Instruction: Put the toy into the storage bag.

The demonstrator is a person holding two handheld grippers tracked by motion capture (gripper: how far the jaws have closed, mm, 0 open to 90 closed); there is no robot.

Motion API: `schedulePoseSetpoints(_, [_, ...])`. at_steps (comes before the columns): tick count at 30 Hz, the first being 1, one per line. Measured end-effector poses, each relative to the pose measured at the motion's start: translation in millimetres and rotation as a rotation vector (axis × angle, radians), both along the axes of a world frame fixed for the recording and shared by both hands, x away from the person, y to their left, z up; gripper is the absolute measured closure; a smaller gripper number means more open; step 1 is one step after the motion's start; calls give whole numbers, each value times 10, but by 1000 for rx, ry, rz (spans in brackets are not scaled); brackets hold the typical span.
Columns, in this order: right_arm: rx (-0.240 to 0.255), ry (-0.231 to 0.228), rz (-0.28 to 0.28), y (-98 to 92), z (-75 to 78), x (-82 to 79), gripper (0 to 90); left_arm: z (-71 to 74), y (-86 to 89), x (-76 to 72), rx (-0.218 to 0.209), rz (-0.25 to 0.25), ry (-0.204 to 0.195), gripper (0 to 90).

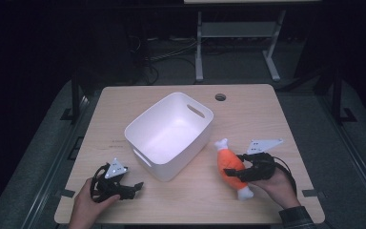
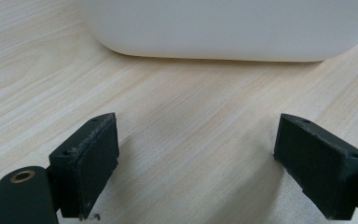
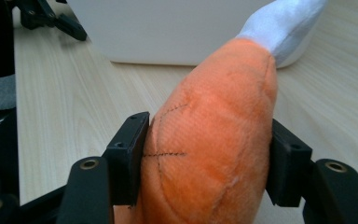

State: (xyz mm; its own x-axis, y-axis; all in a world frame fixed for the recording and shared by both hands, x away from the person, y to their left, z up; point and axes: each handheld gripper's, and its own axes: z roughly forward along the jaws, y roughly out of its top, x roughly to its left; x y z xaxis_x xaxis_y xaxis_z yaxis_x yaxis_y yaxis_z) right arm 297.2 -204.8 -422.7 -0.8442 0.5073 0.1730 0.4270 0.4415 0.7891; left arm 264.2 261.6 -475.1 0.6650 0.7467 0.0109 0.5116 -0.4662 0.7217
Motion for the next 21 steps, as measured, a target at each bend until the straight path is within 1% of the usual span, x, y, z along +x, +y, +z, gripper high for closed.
schedulePoseSetpoints(3, [12,-8,14,-20,46,2,398,0,0,0,0,0,0,129])
schedulePoseSetpoints(6, [35,-17,24,-38,81,5,398,0,0,0,0,0,0,129])
schedulePoseSetpoints(11, [41,-33,52,-43,138,6,398,1,1,0,1,0,1,129])
schedulePoseSetpoints(15, [41,-41,57,-42,180,14,399,1,-1,-1,-1,2,3,129])
schedulePoseSetpoints(21, [58,-52,66,-42,247,24,403,-1,-4,-2,-6,5,2,129])
